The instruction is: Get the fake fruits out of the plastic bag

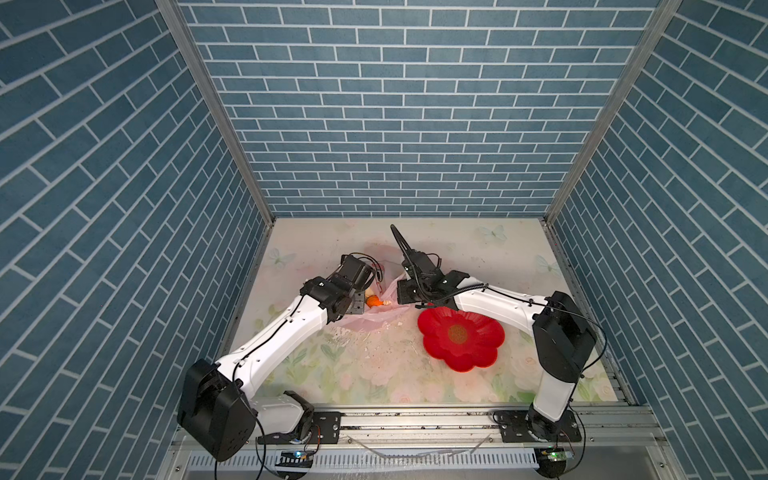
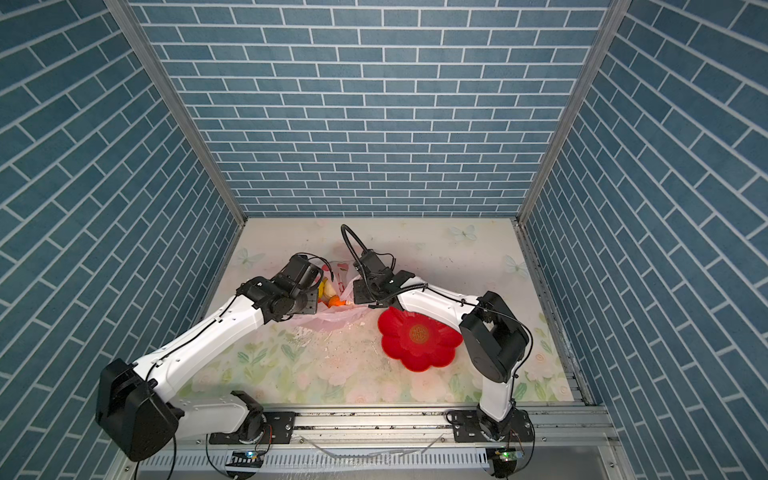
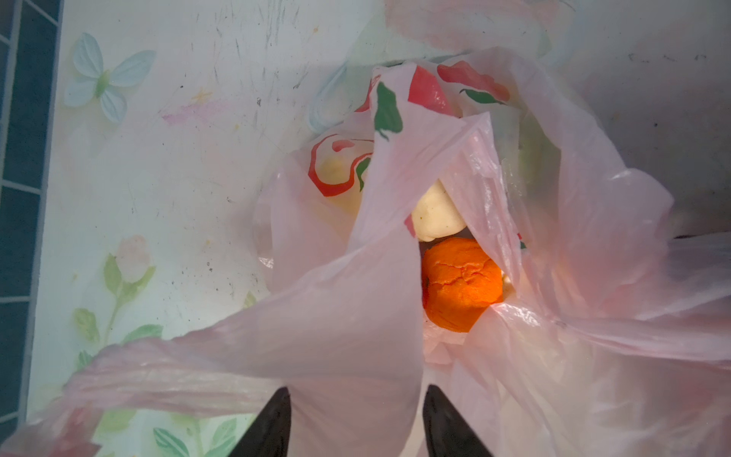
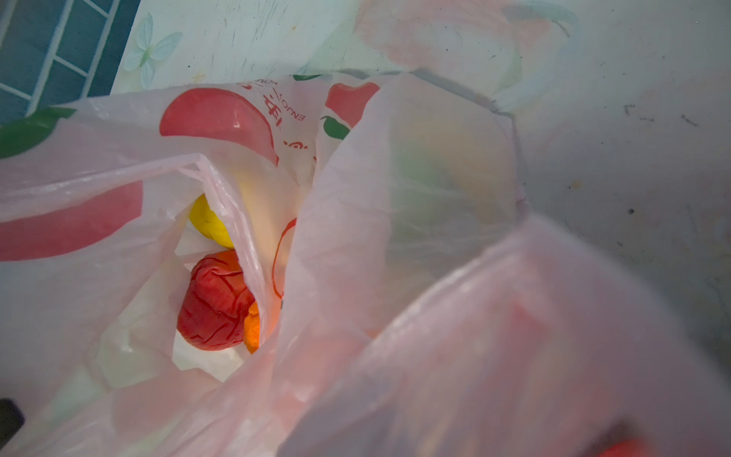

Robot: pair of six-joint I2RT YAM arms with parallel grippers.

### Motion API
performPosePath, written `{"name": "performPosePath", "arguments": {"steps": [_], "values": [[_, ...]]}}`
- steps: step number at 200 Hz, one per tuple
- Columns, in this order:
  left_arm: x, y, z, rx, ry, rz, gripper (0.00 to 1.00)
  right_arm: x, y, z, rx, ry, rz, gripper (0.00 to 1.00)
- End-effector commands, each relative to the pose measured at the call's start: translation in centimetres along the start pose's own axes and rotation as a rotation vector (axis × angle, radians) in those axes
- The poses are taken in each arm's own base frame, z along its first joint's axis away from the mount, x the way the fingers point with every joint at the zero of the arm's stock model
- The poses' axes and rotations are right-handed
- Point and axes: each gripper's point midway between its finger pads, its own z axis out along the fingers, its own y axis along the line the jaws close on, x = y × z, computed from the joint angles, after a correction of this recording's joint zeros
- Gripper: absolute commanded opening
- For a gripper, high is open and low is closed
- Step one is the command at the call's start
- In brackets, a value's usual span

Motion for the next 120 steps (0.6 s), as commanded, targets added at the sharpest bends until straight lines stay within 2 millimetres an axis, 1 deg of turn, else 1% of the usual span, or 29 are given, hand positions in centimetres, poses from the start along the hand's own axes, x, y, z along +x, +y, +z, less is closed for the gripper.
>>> {"name": "performPosePath", "arguments": {"steps": [1,14,42,65,69,86,107,120], "values": [[-0.5,0.0,0.9,-0.002,-0.016,-0.006,0.43,-0.9,0.5,-0.8,-0.019,-0.041,0.025,0.03],[-0.5,0.0,1.3,0.004,-0.015,-0.011,0.35,-0.8,0.5,-0.9,-0.027,-0.045,0.026,0.02],[-0.4,0.1,1.9,0.025,-0.018,-0.037,0.20,-0.7,0.6,-1.3,-0.042,-0.064,0.024,0.02],[-0.3,0.0,2.0,0.057,-0.035,-0.067,0.07,-0.5,0.4,-1.7,-0.046,-0.082,0.021,0.02],[-0.3,-0.1,1.9,0.063,-0.043,-0.071,0.05,-0.4,0.5,-1.8,-0.048,-0.085,0.018,0.02],[-0.4,-0.1,1.4,0.093,-0.074,-0.091,0.00,0.2,-0.2,-1.8,-0.034,-0.091,0.017,0.02],[0.0,0.1,0.4,0.128,-0.106,-0.129,0.00,1.5,-1.2,-1.4,-0.018,-0.083,0.017,0.02],[0.8,0.2,-0.2,0.158,-0.117,-0.162,0.00,2.4,-1.8,-1.3,-0.001,-0.073,0.017,0.01]]}}
